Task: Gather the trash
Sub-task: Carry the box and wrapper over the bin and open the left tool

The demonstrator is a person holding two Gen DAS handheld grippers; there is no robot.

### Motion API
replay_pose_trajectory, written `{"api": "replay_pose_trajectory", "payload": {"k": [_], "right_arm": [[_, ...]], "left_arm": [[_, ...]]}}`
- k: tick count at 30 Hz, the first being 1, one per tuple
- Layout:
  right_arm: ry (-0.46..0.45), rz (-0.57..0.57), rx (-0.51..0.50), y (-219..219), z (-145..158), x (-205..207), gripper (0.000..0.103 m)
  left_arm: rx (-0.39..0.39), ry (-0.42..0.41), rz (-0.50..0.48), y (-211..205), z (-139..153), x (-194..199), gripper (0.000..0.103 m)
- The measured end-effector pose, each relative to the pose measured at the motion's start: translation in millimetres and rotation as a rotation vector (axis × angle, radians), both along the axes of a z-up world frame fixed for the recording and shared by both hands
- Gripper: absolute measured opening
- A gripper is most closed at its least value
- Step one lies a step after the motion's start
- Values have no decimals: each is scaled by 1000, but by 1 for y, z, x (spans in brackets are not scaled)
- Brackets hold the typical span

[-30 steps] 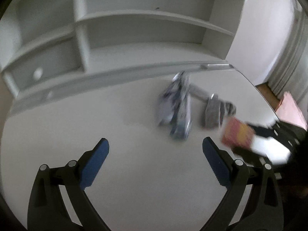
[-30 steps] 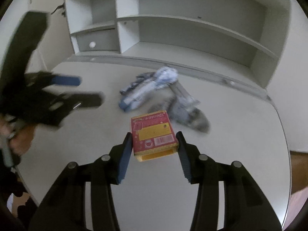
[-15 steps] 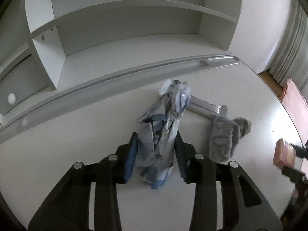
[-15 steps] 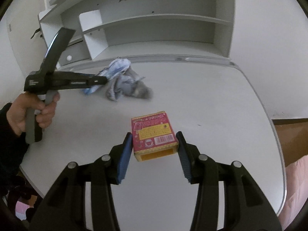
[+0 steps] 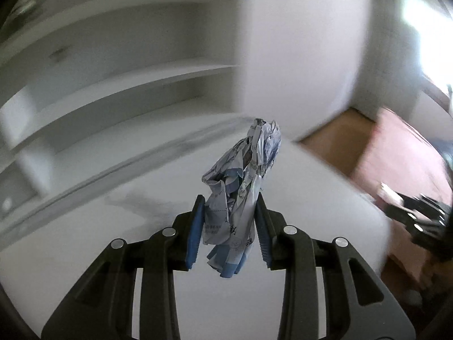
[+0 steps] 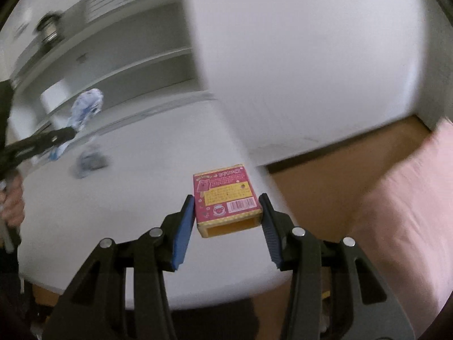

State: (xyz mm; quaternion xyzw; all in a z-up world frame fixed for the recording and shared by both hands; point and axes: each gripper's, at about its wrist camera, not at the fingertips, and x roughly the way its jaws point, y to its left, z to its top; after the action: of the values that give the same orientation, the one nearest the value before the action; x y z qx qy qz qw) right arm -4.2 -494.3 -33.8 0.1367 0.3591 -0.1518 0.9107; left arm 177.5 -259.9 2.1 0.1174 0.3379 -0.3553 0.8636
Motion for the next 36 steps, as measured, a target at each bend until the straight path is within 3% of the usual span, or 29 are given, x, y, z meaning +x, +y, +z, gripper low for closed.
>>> {"api": "replay_pose_trajectory", "payload": {"k": [9,15,20,25,29,33,36], "right_arm": [[46,-410,64,-103,-40,-155,45],[136,-618,157,-144,-90,-251,45],[196,-699,228,-160,-129,-288,45],[268,-713,315,-174,-170,-293,45],[277,-690,330,-176,-176,-287,45],[270,-691,334,-180,-176,-289,45],[267,-690,332,-173,-174,-287,45]], "left_arm": [[5,112,-456,-171,-33,-134,34],[74,185,-669,-250,-89,-223,34],[196,198,-734,-294,-158,-259,34],[294,270,-766,-325,-215,-270,34],[335,277,-776,-338,-239,-279,34],[340,277,-778,-345,-243,-278,35],[324,265,-776,-348,-241,-280,46]]}}
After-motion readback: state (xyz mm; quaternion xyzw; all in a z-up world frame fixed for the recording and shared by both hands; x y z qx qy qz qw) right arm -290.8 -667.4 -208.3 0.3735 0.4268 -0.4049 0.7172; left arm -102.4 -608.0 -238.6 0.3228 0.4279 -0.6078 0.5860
